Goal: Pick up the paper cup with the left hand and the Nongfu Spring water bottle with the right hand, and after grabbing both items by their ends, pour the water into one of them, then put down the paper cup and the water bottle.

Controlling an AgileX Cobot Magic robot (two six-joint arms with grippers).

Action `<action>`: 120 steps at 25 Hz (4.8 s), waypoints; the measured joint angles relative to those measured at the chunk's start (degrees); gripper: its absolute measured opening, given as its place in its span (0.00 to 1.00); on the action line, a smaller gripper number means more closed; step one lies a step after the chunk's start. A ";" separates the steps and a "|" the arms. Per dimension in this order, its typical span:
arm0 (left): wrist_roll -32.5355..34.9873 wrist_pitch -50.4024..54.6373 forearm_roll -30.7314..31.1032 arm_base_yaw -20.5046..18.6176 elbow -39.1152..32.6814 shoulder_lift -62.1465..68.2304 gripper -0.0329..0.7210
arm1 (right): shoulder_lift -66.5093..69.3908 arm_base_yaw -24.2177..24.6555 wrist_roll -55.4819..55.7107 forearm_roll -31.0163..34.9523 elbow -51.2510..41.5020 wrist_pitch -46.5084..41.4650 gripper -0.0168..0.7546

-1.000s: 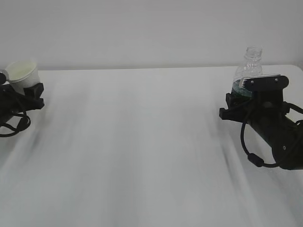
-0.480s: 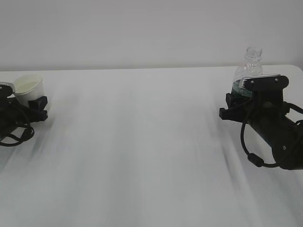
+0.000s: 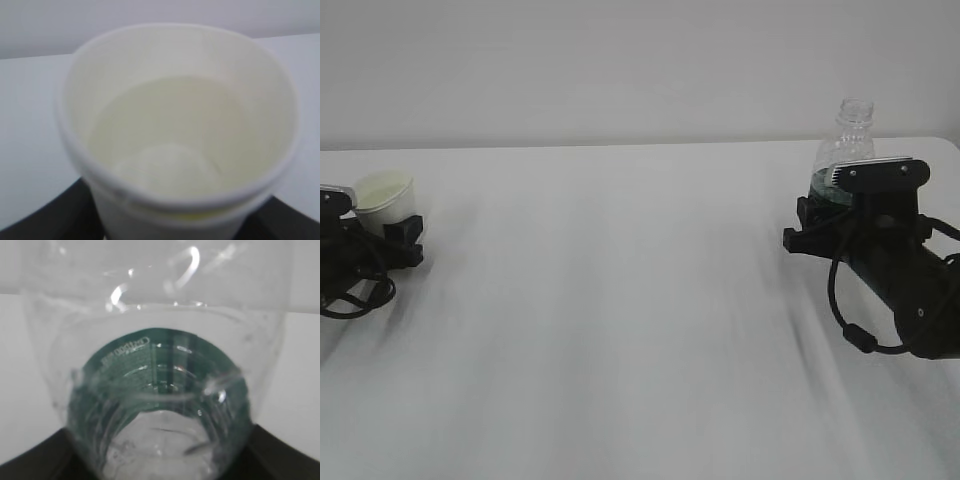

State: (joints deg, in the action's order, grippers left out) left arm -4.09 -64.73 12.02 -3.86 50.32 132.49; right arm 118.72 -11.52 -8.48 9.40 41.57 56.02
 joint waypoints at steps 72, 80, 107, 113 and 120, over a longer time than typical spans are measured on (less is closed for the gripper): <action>0.10 -0.90 3.05 13.85 -18.52 -18.27 0.83 | 7.33 0.00 -0.91 0.10 4.92 2.81 0.60; 0.10 -0.90 3.05 13.85 -18.52 -18.27 0.83 | 9.09 0.00 -1.49 0.10 5.66 3.29 0.60; 0.10 -0.90 2.75 13.85 -18.52 -19.26 0.83 | 3.97 0.00 -2.61 2.08 -1.58 5.76 0.80; 0.10 -0.90 2.33 13.85 -18.52 -20.99 0.83 | 1.77 0.00 -2.16 2.08 -4.27 5.76 0.80; 0.10 -0.90 0.39 13.85 -20.18 -21.43 0.83 | -1.36 0.00 -0.03 1.97 -7.70 5.87 0.79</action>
State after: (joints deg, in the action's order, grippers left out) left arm -3.99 -65.63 12.40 9.99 30.13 111.05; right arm 117.36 -11.52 -8.51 11.38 33.87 61.89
